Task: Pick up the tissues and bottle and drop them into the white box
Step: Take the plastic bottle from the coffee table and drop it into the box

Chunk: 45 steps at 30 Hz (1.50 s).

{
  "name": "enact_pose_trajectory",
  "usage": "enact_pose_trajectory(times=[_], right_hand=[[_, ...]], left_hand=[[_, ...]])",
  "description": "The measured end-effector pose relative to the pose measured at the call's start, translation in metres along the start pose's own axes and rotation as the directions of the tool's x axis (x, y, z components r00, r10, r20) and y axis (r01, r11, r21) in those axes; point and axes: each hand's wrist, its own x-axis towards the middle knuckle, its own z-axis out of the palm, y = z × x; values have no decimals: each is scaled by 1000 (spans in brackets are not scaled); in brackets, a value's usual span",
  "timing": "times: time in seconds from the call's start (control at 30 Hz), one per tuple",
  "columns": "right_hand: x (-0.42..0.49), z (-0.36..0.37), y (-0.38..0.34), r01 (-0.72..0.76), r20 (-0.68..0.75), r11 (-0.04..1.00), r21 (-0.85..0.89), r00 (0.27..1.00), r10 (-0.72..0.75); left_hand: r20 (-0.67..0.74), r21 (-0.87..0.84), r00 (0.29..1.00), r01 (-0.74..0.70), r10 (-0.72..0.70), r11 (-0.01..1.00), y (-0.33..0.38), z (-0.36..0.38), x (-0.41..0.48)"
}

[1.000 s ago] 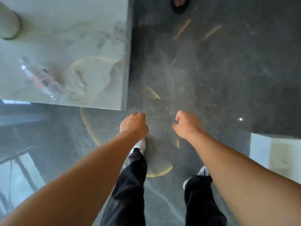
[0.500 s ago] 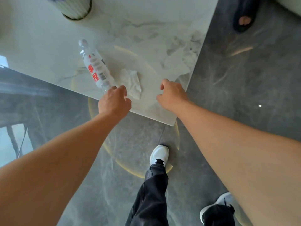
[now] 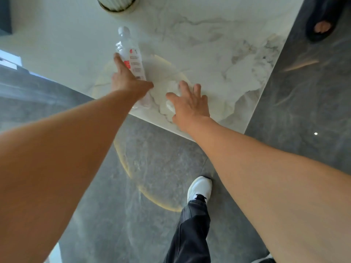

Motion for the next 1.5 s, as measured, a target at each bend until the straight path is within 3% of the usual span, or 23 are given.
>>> enact_pose_trajectory(times=[0.2, 0.4, 0.47, 0.6, 0.77, 1.0, 1.2, 1.33, 1.5], right_hand=[[-33, 14, 18, -3, -111, 995, 95, 994, 13], [-97, 14, 98, -218, -92, 953, 209, 966, 242], [-125, 15, 131, -308, -76, 897, 316, 935, 348], [-201, 24, 212, -407, -107, 813, 417, 866, 489], [-335, 49, 339, -564, -96, 653, 506, 715, 692], [-577, 122, 478, -740, 26, 318, 593, 412, 911], [-747, 205, 538, -768, 191, 27, 640, 193, 962], [-808, 251, 565, -749, 251, -70, 658, 130, 959], [-820, 304, 614, -681, 282, -140, 719, 102, 954]], left_hand=[[74, 52, 984, -169, 165, 984, -13, 47, -79], [152, 117, 967, -225, 206, 967, 13, 90, -137], [219, 110, 952, -241, 213, 964, 29, 111, -166], [429, 158, 851, -401, 303, 902, 63, 172, -251], [745, 310, 612, -669, 265, 676, 96, 277, -394], [859, 238, 463, -736, 216, 633, 114, 426, -615], [929, 171, 295, -878, 224, 448, 102, 530, -770], [947, 171, 256, -913, 194, 371, 90, 588, -837], [950, 191, 227, -966, 213, 175, 89, 655, -865]])
